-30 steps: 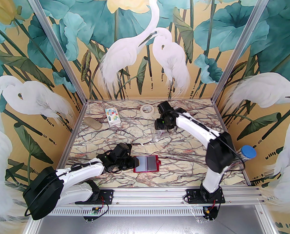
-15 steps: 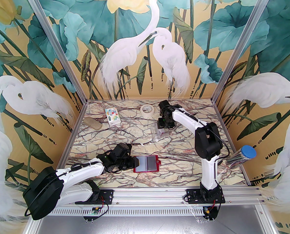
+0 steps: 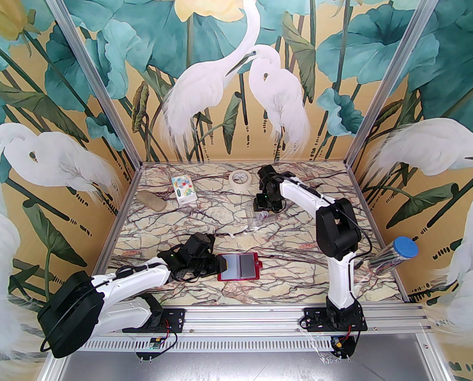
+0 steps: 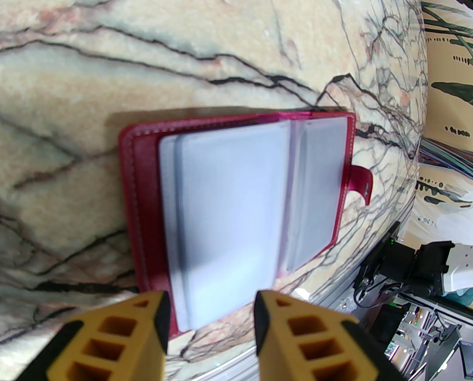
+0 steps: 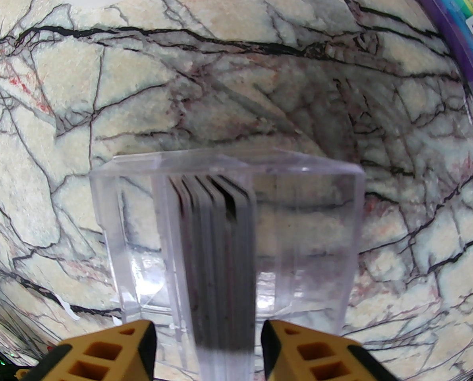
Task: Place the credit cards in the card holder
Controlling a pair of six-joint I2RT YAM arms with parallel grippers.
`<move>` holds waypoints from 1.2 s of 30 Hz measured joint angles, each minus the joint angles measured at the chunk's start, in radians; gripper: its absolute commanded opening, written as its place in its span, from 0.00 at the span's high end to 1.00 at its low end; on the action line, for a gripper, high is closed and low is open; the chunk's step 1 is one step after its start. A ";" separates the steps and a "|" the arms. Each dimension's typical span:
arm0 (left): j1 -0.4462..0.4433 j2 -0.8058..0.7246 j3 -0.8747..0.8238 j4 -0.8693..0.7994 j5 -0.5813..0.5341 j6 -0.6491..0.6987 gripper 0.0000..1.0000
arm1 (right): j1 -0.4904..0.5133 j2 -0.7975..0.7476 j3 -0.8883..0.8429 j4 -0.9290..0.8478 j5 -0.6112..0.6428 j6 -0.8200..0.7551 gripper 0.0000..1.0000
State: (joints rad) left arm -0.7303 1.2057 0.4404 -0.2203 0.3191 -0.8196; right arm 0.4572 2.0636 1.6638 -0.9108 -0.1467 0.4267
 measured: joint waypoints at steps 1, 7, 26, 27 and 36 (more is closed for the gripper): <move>0.000 0.006 0.000 0.000 0.000 0.000 0.60 | 0.000 0.000 -0.005 0.003 -0.010 0.007 0.51; 0.000 0.023 0.003 0.000 0.000 0.000 0.60 | 0.002 0.001 -0.030 0.037 -0.053 0.050 0.52; 0.000 0.027 0.007 0.001 0.000 0.000 0.60 | 0.034 0.001 -0.014 0.019 -0.010 0.096 0.53; 0.000 0.027 0.007 0.002 0.000 0.000 0.60 | 0.035 0.001 -0.005 0.013 -0.002 0.095 0.52; 0.000 0.040 0.007 0.010 0.000 0.000 0.60 | 0.034 0.019 0.059 -0.019 0.065 0.068 0.52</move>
State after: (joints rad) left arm -0.7303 1.2453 0.4473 -0.2108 0.3195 -0.8196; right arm 0.4915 2.0827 1.7226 -0.9302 -0.0818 0.4946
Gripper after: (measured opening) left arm 0.402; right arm 0.475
